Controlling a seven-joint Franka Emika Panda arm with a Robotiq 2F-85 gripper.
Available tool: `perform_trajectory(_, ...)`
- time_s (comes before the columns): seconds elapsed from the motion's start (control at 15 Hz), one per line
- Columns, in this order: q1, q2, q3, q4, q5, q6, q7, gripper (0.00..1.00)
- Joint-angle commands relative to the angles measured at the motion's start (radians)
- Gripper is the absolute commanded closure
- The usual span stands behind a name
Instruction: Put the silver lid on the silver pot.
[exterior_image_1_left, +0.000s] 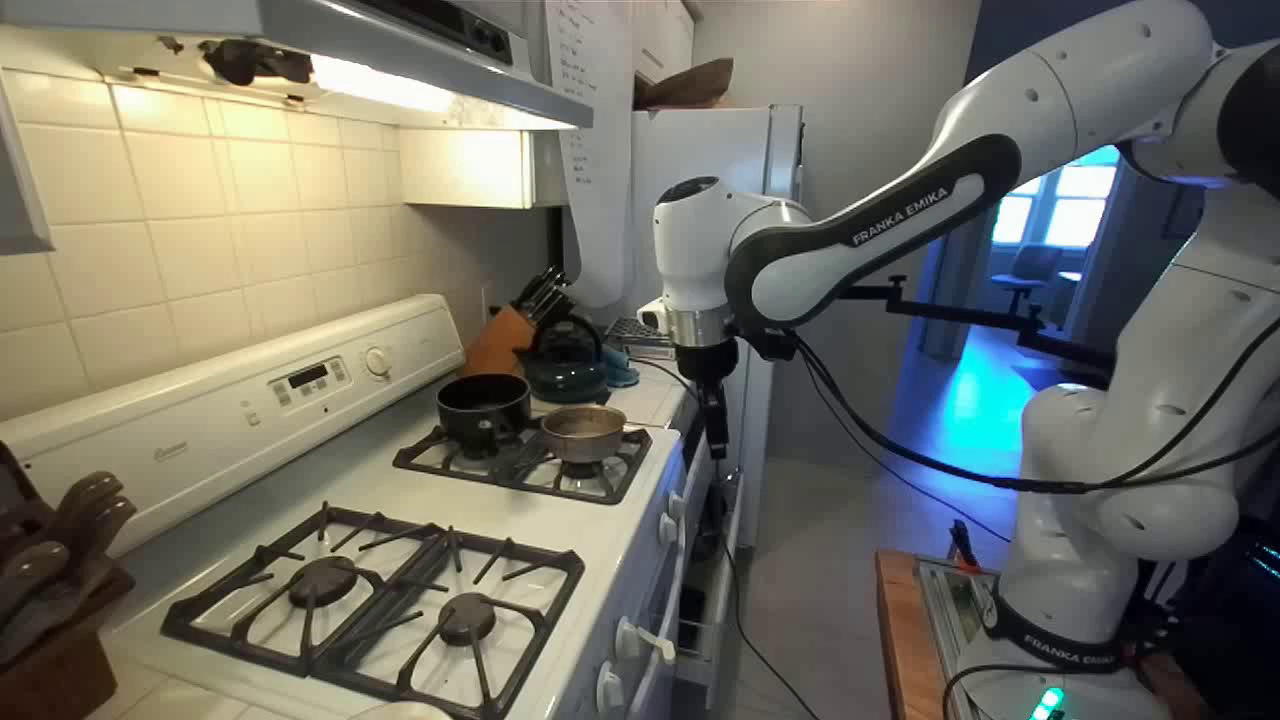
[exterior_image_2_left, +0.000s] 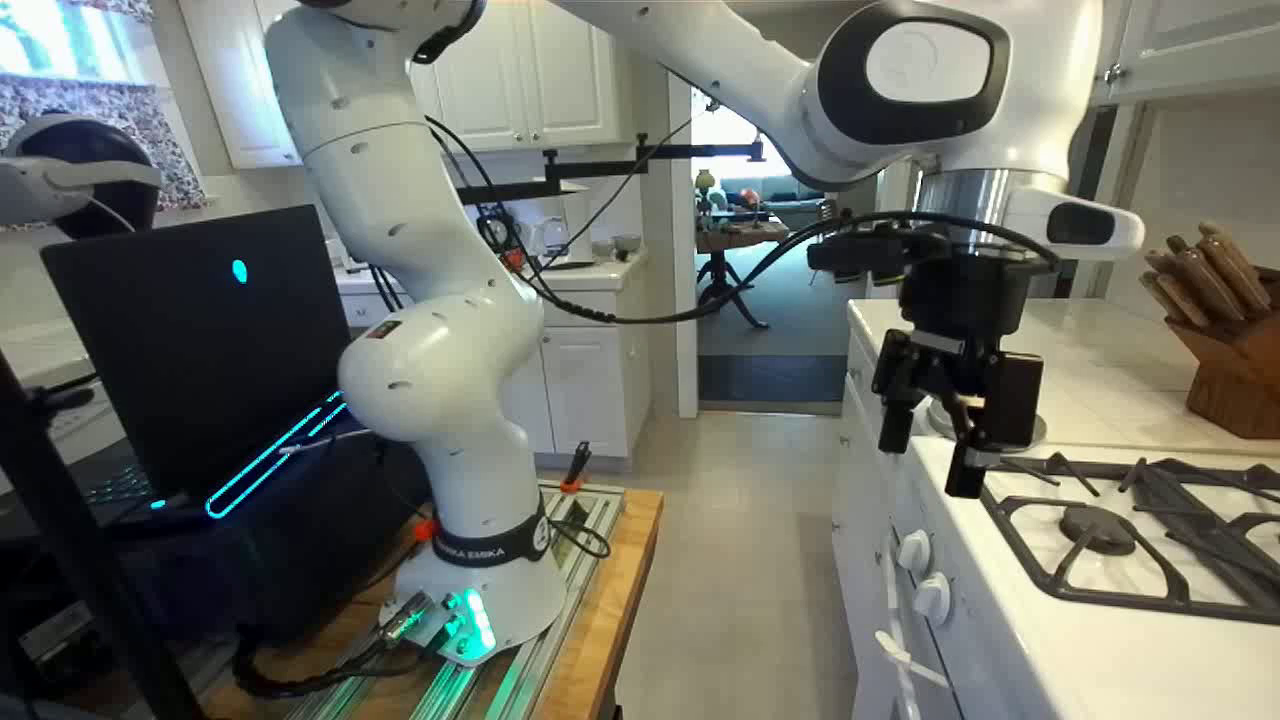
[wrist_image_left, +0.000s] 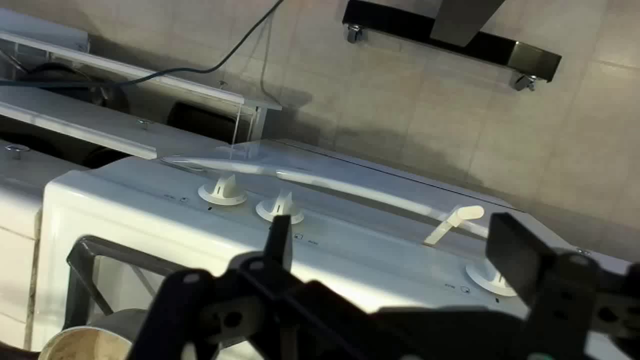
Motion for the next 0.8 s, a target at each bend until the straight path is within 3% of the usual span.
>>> perform_trajectory(0.0,0.009,0.0,-0.008,0.001,-0.002,-0.002,0.002,0.0)
perform_trajectory(0.47,0.008,0.013,0.001,0.01,-0.023,0.006,0.019,0.0)
perform_trajectory(0.73,0.044,0.06,0.018,0.031,-0.049,0.205,-0.054,0.0)
